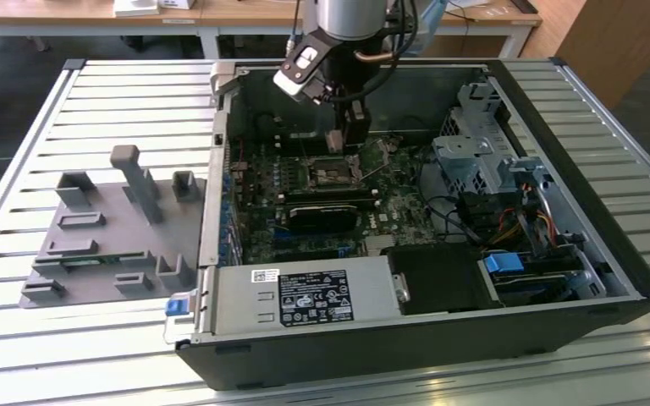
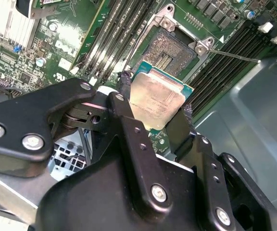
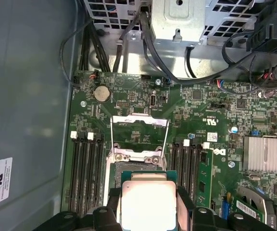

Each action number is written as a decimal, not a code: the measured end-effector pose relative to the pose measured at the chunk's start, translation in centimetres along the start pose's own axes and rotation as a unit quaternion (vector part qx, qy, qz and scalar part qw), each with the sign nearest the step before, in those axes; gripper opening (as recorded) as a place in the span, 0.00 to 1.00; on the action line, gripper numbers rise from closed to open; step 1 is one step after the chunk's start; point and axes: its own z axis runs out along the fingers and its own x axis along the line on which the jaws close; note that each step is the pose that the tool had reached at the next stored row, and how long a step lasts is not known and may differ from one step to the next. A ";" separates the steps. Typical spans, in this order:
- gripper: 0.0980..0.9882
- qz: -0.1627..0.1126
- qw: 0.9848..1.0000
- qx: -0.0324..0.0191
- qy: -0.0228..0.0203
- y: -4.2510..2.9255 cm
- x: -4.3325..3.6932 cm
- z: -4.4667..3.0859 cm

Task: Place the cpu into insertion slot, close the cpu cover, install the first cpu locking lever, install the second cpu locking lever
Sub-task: 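Place the cpu into insertion slot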

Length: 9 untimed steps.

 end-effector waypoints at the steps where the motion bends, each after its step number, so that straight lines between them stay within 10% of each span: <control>1: 0.50 0.000 1.000 0.000 -0.001 -0.01 0.00 0.06; 9: 0.50 0.000 1.000 0.000 -0.003 -0.26 0.05 1.21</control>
